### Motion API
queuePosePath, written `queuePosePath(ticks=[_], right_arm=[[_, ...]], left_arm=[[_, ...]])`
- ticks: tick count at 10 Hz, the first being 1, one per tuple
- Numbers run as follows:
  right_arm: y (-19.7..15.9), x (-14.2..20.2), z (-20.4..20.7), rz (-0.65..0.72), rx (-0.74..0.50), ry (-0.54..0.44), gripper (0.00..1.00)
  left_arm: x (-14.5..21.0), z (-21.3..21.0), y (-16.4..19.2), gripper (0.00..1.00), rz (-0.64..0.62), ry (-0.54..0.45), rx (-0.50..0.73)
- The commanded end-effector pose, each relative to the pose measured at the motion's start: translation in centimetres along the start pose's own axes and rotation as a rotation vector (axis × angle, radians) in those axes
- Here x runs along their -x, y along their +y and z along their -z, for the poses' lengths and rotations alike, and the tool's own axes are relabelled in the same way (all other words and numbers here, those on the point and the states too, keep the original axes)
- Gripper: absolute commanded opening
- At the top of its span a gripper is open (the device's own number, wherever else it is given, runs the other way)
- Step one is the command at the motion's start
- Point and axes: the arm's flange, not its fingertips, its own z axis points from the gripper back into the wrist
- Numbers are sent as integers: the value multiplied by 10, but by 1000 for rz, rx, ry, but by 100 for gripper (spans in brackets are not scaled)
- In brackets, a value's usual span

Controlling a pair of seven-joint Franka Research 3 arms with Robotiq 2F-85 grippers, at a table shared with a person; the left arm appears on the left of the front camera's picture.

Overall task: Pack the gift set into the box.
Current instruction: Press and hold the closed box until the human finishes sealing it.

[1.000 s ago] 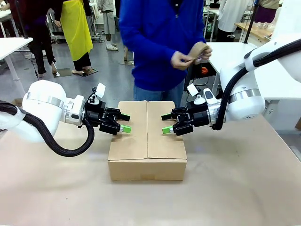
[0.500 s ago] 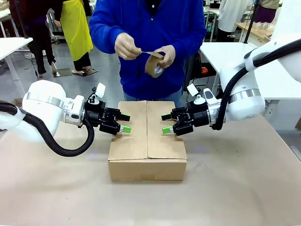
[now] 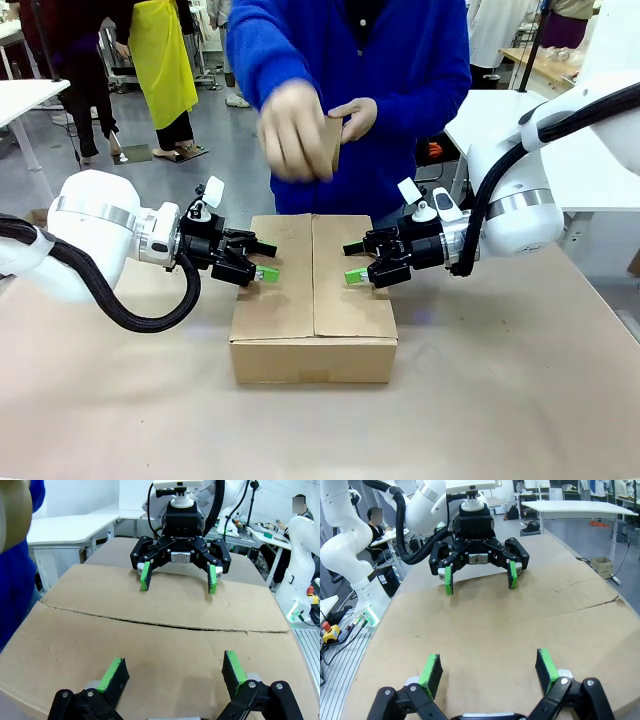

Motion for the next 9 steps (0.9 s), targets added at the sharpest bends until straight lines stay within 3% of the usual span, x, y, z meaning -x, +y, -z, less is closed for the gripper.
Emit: queuePosePath(ticks=[1, 9], right_arm=[[0, 1, 2, 2, -4, -2, 100], [0, 1, 2, 2, -4, -2, 100]], left_arm=[[2, -1, -1, 100, 3, -1, 1], [2, -1, -1, 100, 3, -1, 1]])
